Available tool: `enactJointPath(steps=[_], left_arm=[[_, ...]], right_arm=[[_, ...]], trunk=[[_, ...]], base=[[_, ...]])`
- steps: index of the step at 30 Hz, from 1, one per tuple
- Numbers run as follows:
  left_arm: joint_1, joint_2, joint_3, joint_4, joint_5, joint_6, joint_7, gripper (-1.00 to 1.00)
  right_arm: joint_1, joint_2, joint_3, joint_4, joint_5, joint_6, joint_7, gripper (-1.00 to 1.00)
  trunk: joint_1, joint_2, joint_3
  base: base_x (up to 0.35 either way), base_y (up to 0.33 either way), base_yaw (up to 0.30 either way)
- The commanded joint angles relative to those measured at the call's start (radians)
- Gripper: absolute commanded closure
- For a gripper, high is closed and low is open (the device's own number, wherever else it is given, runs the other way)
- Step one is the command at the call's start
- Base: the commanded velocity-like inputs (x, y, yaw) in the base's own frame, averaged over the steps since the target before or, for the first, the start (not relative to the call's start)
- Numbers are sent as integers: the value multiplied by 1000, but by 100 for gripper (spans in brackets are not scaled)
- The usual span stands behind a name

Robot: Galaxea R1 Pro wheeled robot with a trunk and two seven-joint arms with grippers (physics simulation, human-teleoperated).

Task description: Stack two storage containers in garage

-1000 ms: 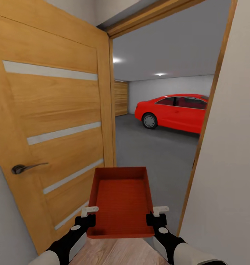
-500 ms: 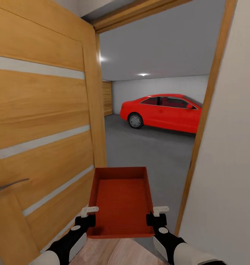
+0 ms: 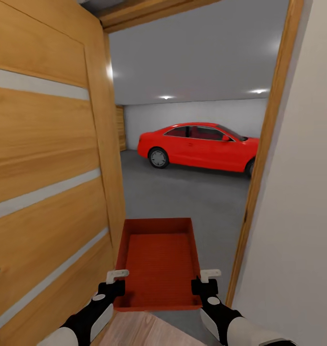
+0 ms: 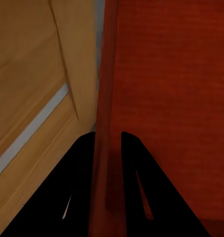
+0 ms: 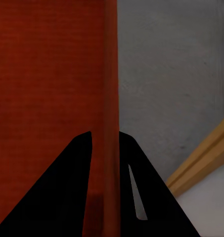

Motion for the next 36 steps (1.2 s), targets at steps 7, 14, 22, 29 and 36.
enactJointPath(steps=[7, 14, 22, 29, 36], left_arm=[[-2, 0, 20, -7, -8, -8, 35, 100], [-2, 0, 20, -7, -8, -8, 35, 100], [-2, 0, 20, -7, -8, -8, 35, 100], [-2, 0, 20, -7, -8, -8, 35, 100], [-2, 0, 20, -7, -9, -8, 35, 100]], right_arm=[[0, 13, -13, 4, -7, -1, -6, 100], [0, 13, -12, 4, -7, -1, -6, 100], [0, 13, -12, 4, -7, -1, -6, 100], [0, 13, -12, 4, -7, -1, -6, 100], [0, 13, -13, 4, -7, 0, -6, 100]], trunk=[[1, -1, -2], [1, -1, -2], [1, -1, -2], [1, -1, -2], [1, -1, -2]], base=[[240, 228, -287], [241, 227, -287], [243, 227, -287], [244, 227, -287], [245, 227, -287]])
